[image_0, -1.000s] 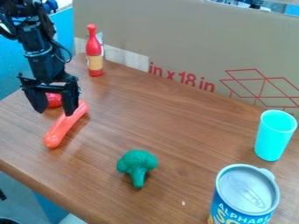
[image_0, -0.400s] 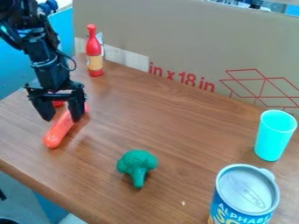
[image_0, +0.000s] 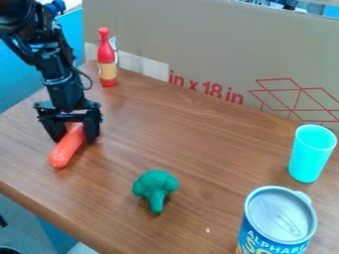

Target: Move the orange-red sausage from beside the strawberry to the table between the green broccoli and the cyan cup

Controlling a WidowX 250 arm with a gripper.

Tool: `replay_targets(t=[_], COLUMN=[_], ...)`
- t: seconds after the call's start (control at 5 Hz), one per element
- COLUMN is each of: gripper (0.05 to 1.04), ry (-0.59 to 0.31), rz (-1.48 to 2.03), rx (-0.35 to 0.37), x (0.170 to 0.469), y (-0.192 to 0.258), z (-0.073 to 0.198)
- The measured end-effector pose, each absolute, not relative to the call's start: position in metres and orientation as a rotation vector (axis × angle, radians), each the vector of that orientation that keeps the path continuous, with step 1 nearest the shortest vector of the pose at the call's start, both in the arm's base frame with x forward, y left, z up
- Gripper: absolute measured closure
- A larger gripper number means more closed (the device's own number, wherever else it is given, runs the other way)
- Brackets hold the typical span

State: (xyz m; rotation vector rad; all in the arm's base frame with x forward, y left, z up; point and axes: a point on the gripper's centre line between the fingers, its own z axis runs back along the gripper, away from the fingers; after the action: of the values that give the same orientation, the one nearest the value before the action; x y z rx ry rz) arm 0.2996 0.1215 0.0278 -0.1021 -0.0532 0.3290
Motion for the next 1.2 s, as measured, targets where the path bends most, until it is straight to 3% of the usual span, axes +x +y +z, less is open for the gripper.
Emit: replay_targets(t=[0.2,0.4,0.6,1.0,1.2], gripper=[0.144,0.426,0.515,0.515,0.515], ry=[-0.044,-0.044,-0.007,-0.152,-0.242], rz=[0.332,0.343,0.32,0.246,0.224], rx=[-0.082,-0.078,-0.09,-0.038,-0.085], x=[0.304,0.304,0.3,0.315,0.329], y=[0.122,0.123,0.115,0.068,0.042], z=[0.026,0.026,0.028,0.083,0.098])
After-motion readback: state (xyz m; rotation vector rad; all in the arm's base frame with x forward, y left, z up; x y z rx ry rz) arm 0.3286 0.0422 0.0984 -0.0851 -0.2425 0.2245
